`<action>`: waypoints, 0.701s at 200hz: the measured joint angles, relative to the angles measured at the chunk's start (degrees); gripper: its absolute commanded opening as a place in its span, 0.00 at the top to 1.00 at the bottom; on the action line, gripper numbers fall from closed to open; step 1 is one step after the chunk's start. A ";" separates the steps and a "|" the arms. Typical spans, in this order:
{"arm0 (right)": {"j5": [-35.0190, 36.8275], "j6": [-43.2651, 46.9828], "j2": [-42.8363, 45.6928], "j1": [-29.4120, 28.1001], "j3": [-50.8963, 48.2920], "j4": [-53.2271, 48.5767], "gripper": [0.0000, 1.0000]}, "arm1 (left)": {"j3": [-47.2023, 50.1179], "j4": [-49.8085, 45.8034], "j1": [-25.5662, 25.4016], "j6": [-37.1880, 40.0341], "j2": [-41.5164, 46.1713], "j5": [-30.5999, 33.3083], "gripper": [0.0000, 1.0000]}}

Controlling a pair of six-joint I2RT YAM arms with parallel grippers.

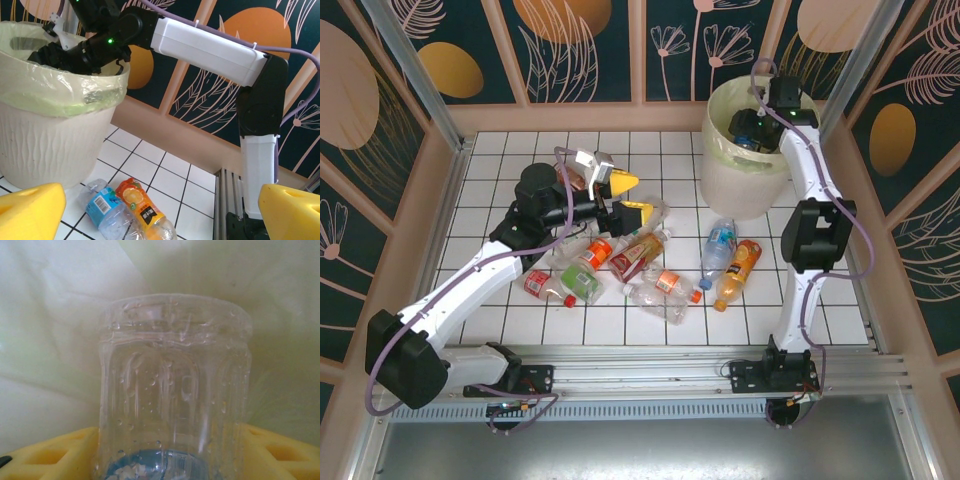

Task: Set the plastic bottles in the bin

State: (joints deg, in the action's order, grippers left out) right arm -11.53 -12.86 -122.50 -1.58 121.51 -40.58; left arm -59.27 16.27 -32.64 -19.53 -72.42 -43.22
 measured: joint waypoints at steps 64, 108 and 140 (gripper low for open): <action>-0.52 -1.22 -0.48 0.00 -0.79 -0.42 0.28 | 0.00 -0.20 0.00 0.00 -0.63 -0.04 0.01; -0.57 -1.20 -0.46 0.00 -0.94 -0.35 0.19 | 0.00 -0.76 0.00 0.00 -0.76 0.00 0.01; -0.50 -1.18 0.31 0.00 -1.09 0.17 0.15 | 0.00 -1.14 0.00 0.04 -0.74 0.13 0.01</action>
State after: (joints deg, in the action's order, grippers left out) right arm -12.03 -14.04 -122.19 -1.58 120.42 -40.40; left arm -59.27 15.14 -32.64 -19.49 -73.17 -43.09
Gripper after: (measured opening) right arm 0.842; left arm 0.986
